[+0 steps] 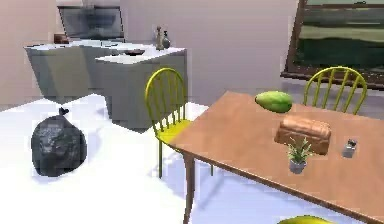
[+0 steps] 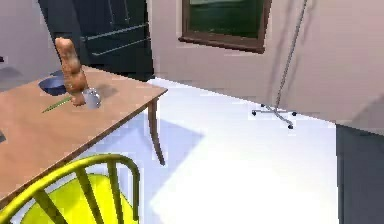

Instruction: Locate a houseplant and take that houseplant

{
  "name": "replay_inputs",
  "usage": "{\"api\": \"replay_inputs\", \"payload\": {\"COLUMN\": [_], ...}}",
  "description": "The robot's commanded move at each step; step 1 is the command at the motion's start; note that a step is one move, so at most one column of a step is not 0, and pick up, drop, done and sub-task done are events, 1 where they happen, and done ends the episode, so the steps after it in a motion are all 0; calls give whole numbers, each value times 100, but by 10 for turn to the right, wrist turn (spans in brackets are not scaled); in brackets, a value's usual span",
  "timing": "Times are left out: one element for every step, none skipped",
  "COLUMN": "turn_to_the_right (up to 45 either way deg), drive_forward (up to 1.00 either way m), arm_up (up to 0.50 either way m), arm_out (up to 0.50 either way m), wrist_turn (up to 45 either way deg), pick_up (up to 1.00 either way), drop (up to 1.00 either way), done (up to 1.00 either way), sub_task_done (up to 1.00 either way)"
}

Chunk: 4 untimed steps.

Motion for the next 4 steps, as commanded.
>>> {"api": "replay_inputs", "payload": {"turn_to_the_right": [-450,-450,-450,-120], "drive_forward": [0,0,0,0], "arm_up": [0,0,0,0], "arm_out": [0,0,0,0], "wrist_turn": [0,0,0,0], "pick_up": [0,0,0,0], "drop": [0,0,0,0], "done": [0,0,0,0], "sub_task_done": [0,0,0,0]}}
